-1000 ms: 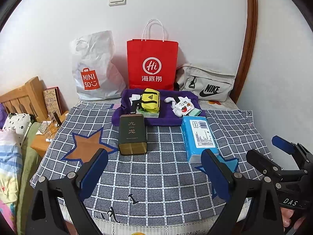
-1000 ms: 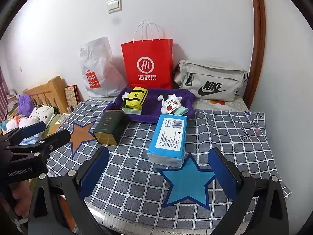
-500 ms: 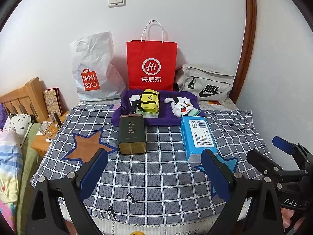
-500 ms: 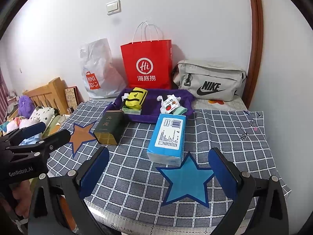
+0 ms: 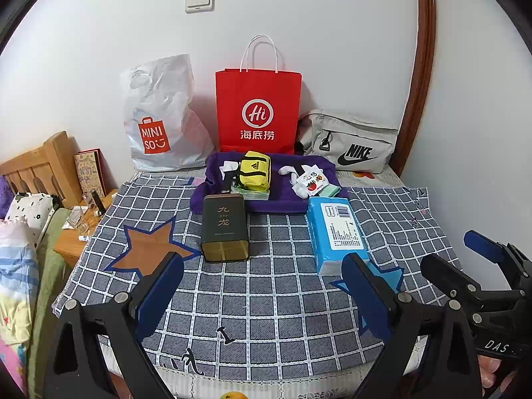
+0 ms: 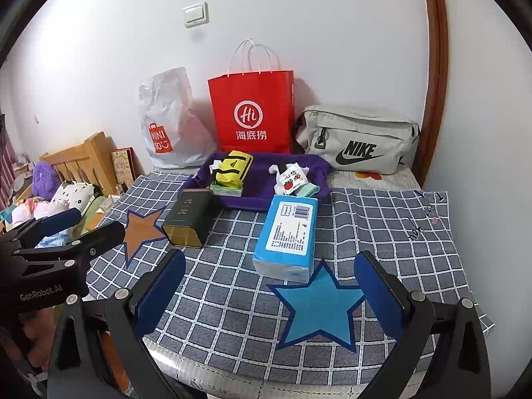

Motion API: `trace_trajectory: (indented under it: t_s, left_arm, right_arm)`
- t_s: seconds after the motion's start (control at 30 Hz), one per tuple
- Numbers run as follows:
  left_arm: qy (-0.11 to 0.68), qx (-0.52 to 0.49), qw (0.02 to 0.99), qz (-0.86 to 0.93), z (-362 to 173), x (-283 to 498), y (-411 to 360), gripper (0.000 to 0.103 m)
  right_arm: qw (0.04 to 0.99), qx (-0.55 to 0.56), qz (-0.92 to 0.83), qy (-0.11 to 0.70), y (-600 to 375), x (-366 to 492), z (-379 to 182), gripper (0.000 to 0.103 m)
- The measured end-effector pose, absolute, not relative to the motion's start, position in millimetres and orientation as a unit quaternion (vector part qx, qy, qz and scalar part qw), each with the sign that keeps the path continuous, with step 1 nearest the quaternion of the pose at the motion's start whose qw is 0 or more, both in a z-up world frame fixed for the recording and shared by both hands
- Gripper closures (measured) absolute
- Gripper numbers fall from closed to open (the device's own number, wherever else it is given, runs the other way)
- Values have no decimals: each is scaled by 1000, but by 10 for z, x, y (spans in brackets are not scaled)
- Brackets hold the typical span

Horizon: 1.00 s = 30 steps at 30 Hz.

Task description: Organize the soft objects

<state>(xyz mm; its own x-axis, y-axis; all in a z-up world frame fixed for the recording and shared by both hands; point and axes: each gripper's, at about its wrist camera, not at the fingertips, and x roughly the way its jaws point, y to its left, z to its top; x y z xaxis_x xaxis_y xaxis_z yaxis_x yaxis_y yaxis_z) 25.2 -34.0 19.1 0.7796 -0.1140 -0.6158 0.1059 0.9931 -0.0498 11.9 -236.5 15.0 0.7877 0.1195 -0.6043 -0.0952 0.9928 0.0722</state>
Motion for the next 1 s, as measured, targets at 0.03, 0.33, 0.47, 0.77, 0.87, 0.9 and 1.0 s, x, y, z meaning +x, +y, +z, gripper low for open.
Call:
trace_trajectory:
  t_s: [0.03,0.33,0.47,0.77,0.87,0.9,1.0]
  left_arm:
    - [327,-6,943,-58,190,249,-341,7]
    - [327,-7,943,-58,191,242,-334,7]
    - [327,-7,943,-59,192,239,-333,7]
    - [327,-6,943,-59,194,240,-328,7]
    - [327,-7,943,-59,194,240,-328,7]
    - [327,-7,943,-59,194,240,-328,7]
    - [327,-7,943,-59,194,239,-326,7]
  right_arm:
    - [945,19,57,321,-2363,118,151,3]
    - [945,19,57,320,-2359,110,156,3]
    - [946,19,57,320,-2359,108,155,3]
    - [946,19,58,318,-2344,94,176,3]
    - [946,19,58,317,-2340,87,183,3]
    - [946,19,58,317,-2341,83,185,3]
    - [946,19,58,317,-2341,83,184,3]
